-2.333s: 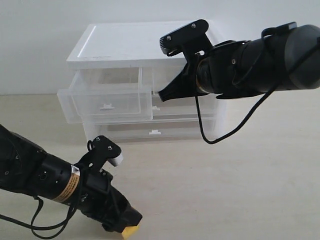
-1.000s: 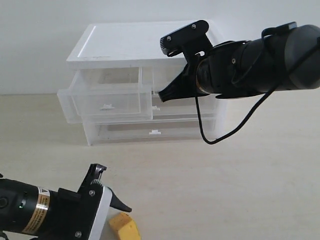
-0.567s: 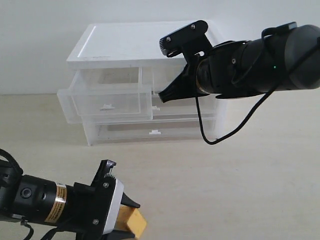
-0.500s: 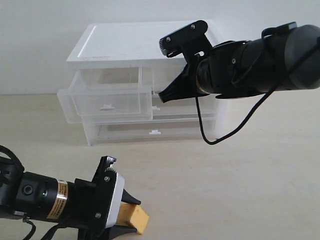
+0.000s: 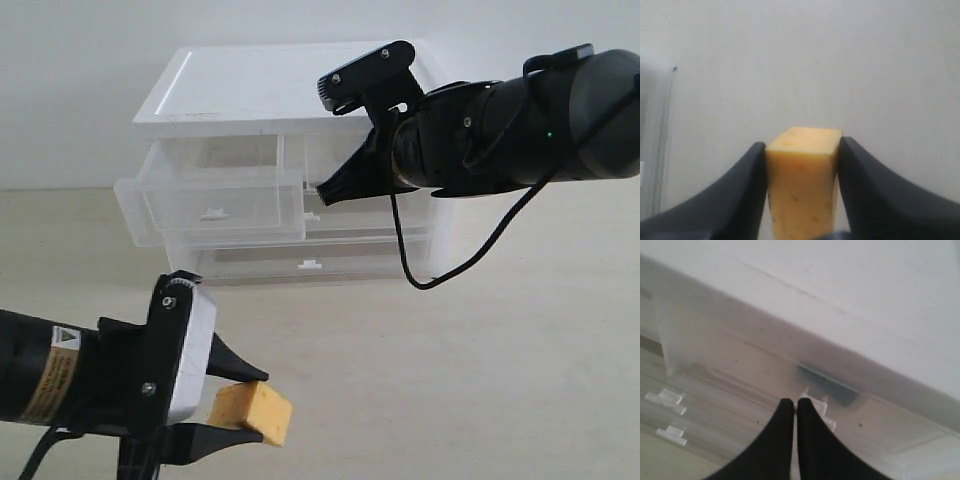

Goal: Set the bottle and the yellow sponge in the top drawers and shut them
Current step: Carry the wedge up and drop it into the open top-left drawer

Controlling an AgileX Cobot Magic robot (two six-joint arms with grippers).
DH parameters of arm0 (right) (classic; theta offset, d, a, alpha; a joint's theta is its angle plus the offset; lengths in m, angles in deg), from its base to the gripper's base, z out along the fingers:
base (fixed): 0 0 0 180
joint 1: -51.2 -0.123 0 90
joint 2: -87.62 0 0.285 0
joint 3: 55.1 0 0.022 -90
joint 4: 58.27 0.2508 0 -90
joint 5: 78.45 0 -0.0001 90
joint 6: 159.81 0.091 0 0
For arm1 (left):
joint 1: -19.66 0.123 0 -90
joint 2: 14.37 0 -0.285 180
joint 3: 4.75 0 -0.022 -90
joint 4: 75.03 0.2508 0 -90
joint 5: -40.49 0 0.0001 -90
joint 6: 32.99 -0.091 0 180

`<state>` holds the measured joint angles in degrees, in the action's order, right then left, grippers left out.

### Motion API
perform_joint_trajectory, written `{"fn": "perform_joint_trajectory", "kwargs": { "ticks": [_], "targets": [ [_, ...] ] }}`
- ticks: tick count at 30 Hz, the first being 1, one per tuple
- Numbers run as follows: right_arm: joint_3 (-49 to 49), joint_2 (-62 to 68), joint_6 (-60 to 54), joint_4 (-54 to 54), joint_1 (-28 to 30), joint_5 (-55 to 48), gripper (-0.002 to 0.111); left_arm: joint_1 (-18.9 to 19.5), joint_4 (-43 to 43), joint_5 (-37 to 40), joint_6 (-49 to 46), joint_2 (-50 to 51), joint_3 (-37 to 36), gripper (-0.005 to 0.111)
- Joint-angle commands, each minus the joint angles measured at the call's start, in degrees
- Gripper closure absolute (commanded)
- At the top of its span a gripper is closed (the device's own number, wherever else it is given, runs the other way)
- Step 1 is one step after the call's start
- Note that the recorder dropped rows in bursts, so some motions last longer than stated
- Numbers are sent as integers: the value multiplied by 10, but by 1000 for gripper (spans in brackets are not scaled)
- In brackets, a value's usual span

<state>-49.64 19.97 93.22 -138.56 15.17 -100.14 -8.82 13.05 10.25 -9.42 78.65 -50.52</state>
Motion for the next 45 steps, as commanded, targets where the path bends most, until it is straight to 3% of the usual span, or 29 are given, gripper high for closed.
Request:
{"fn": "perform_joint_trajectory", "kwargs": {
  "ticks": [1,5,8,11,13,15,18,23,32,41,45],
  "targets": [
    [-2,0,-4,5,1,2,108,-2,36,-14,59,-90,-29,103],
    [-2,0,-5,6,1,2,108,-2,36,-49,47,-180,-39,103],
    [-2,0,-5,6,1,2,108,-2,12,-5,3,-252,-39,103],
    [-2,0,-5,6,1,5,108,-2,-112,92,-139,-290,-37,103],
    [-2,0,-3,6,1,6,108,-1,-244,129,-263,-294,-27,103],
    [-2,0,-3,8,1,7,108,-1,-339,110,-376,-292,-17,103],
    [-2,0,-5,13,1,7,108,-1,-412,57,-491,-281,-6,103],
    [-2,0,-5,12,1,9,108,10,-541,80,-606,-198,56,103],
    [-2,0,-6,14,1,9,108,58,-582,2,-591,-34,150,103],
    [-2,0,-6,16,1,21,108,66,-557,32,-549,-13,151,103],
    [-2,0,-6,18,1,21,108,66,-557,15,-480,-13,151,102]
  ]
}}
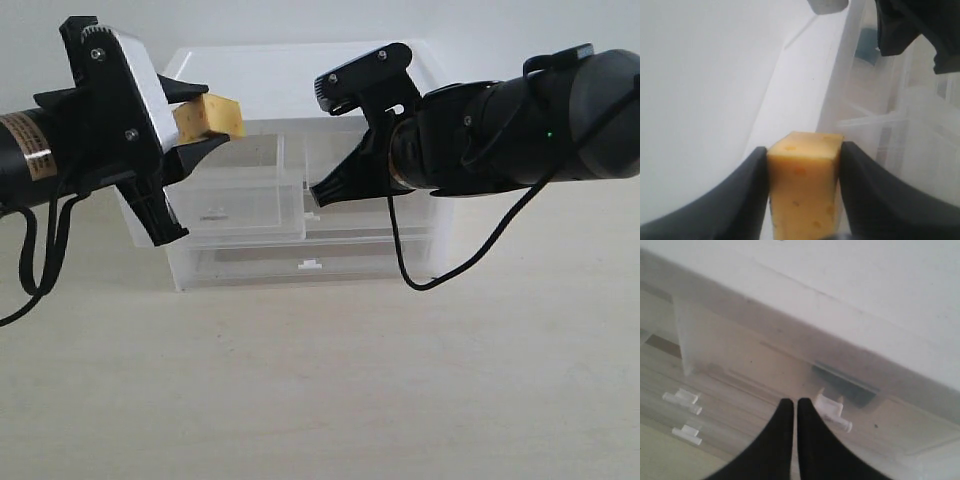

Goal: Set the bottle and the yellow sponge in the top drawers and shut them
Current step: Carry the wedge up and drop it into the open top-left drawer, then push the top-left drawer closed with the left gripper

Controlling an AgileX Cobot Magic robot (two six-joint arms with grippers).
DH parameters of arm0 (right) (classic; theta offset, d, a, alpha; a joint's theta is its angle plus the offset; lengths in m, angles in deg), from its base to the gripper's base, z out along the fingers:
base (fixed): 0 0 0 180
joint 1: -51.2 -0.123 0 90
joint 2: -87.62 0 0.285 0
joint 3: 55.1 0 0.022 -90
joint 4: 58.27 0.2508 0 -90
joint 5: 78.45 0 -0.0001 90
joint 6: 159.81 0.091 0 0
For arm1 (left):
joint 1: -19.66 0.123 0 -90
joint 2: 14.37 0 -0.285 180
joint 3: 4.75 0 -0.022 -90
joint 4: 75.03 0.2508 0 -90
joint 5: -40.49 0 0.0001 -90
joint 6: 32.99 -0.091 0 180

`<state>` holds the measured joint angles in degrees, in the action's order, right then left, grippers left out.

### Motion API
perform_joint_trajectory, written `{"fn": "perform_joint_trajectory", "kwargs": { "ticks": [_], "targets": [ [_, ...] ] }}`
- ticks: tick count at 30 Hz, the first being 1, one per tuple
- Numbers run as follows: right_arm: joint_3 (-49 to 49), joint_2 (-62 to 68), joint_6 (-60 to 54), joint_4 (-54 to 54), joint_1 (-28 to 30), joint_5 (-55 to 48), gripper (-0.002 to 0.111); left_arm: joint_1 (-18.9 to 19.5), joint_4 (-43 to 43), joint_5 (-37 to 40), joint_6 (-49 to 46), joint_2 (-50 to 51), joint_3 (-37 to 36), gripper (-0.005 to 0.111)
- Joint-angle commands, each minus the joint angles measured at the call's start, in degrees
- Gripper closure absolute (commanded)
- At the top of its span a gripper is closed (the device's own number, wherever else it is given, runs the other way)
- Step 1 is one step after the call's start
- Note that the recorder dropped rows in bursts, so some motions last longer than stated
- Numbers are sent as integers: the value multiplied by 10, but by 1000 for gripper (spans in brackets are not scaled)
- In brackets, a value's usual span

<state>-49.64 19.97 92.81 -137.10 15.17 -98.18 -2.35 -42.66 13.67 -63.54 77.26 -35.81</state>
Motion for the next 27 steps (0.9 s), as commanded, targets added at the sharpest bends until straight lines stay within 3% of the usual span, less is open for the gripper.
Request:
{"fn": "perform_joint_trajectory", "kwargs": {
  "ticks": [1,4,8,10,15,18,21,25,27],
  "targets": [
    [-2,0,-2,3,1,2,108,1,3,-18,62,1,4,99],
    [-2,0,-2,4,1,2,108,1,4,-6,62,1,4,78],
    [-2,0,-2,7,1,2,108,3,-35,-7,62,1,4,41],
    [-2,0,-2,10,1,2,108,3,-66,-7,42,1,4,37],
    [-2,0,-2,12,1,2,108,3,-81,-18,36,-2,4,51],
    [-2,0,-2,12,1,2,108,3,-88,12,107,-22,4,74],
    [-2,0,-2,12,1,2,108,3,-95,111,238,-57,4,101],
    [-2,0,-2,12,1,1,108,2,-95,262,313,-105,2,102],
    [-2,0,-2,12,1,2,108,2,-95,282,352,-117,-10,102]
  ]
}}
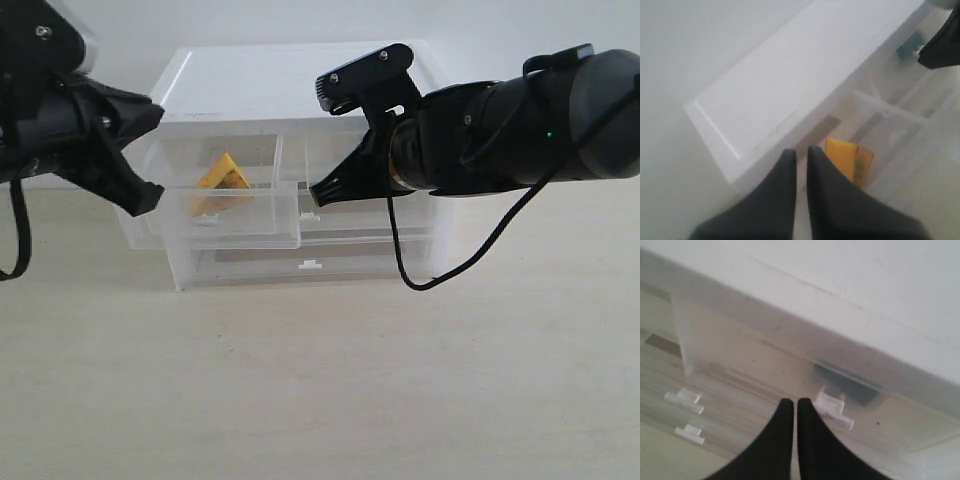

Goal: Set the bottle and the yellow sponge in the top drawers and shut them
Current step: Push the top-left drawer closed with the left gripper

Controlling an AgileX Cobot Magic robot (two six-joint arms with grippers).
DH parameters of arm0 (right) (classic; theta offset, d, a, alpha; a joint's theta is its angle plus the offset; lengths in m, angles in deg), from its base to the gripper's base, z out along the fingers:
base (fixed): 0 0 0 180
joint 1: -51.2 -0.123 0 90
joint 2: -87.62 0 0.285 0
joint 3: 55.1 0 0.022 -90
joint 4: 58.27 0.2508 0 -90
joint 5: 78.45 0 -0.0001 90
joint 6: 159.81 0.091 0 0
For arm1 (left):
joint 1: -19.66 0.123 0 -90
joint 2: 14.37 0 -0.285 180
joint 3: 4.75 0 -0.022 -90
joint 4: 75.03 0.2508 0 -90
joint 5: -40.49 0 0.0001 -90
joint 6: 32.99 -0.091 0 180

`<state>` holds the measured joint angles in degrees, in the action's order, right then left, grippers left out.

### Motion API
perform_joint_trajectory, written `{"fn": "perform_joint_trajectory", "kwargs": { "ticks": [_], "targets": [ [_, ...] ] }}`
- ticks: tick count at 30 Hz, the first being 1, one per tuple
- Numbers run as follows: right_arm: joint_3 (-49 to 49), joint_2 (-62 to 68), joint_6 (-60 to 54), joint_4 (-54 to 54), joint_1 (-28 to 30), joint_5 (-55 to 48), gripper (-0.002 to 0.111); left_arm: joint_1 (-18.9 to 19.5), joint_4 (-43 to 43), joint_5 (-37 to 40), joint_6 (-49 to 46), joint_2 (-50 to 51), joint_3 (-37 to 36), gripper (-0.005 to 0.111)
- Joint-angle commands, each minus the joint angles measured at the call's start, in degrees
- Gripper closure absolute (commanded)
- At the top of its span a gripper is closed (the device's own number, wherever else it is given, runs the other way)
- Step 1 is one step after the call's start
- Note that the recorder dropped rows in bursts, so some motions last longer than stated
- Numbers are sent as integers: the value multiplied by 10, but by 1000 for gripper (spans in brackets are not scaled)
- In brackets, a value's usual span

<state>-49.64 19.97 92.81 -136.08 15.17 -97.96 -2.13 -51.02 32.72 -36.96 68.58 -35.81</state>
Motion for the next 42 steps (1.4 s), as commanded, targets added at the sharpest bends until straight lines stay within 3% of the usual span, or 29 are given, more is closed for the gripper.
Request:
{"fn": "perform_joint_trajectory", "kwargs": {
  "ticks": [1,5,9,18,26,33,42],
  "targets": [
    [-2,0,-2,1,1,0,108,0,-12,88,118,-35,-29,102],
    [-2,0,-2,1,1,0,108,0,-12,14,172,-34,-110,103],
    [-2,0,-2,7,1,1,108,0,-11,-142,224,-11,-163,103],
    [-2,0,-2,12,1,2,108,2,-12,-241,210,125,-124,103],
    [-2,0,-18,8,1,0,108,2,-21,-248,203,235,-47,103],
    [-2,0,-31,8,1,-1,108,12,-113,-254,116,263,14,103],
    [-2,0,-31,7,1,3,108,41,-112,-252,119,289,86,103]
  ]
}}
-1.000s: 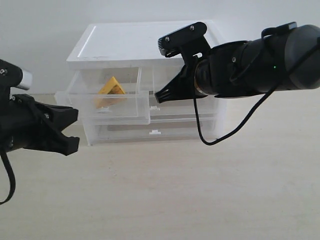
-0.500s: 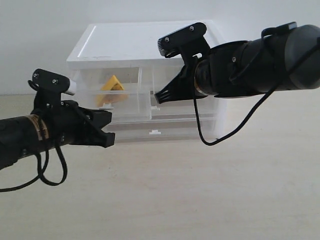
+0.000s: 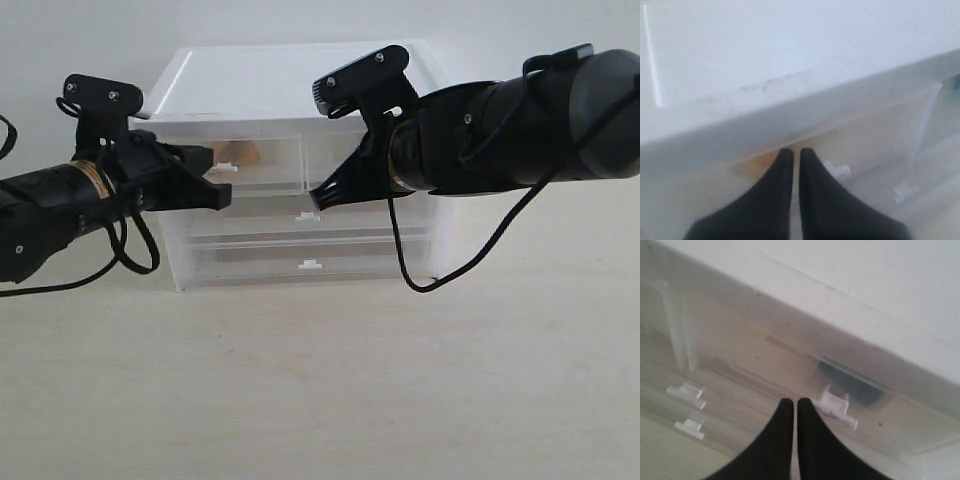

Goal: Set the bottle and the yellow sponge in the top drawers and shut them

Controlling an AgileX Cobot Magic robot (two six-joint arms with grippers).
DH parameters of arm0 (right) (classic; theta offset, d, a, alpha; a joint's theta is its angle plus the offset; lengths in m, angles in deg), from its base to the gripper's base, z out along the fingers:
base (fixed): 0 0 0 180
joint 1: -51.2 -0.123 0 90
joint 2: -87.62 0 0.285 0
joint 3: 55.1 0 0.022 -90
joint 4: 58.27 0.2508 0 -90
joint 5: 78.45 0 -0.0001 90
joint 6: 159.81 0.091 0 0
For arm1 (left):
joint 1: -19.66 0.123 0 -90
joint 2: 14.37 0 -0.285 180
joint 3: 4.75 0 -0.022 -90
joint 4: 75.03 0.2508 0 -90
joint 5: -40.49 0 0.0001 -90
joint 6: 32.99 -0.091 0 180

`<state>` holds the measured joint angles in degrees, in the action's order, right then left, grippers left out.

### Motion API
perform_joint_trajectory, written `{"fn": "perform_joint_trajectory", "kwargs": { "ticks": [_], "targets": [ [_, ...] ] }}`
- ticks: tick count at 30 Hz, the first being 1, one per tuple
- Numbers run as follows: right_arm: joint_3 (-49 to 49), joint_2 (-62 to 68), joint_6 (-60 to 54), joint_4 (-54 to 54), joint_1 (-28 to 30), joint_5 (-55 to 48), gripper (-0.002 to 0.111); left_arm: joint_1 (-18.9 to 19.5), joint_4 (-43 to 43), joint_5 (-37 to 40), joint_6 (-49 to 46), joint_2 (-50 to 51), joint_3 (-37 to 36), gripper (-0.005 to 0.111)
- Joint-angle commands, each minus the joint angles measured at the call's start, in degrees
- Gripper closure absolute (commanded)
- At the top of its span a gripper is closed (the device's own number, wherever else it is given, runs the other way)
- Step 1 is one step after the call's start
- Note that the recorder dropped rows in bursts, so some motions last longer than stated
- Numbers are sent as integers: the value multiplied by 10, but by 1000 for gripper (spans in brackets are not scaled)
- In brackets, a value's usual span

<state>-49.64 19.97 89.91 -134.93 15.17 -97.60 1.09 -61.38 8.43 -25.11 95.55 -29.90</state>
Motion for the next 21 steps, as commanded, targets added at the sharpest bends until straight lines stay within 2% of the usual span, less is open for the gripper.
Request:
{"fn": "perform_joint_trajectory", "kwargs": {
  "ticks": [1,7,9,10,12,17,21],
  "targets": [
    [-2,0,-2,-4,1,-1,108,8,-8,-6,1,27,34,103],
    [-2,0,-2,4,1,0,108,8,8,41,3,28,37,103],
    [-2,-7,-28,51,1,15,108,6,34,45,3,-3,13,103],
    [1,-16,-74,103,0,22,108,0,45,37,3,-35,-15,103],
    [23,-48,-101,140,0,37,108,0,34,17,3,-79,-62,103],
    [128,-191,-78,149,0,106,108,0,1,-9,3,-200,-155,103],
    [212,-339,-52,149,0,112,108,0,-26,27,3,-342,-217,103]
  ]
}}
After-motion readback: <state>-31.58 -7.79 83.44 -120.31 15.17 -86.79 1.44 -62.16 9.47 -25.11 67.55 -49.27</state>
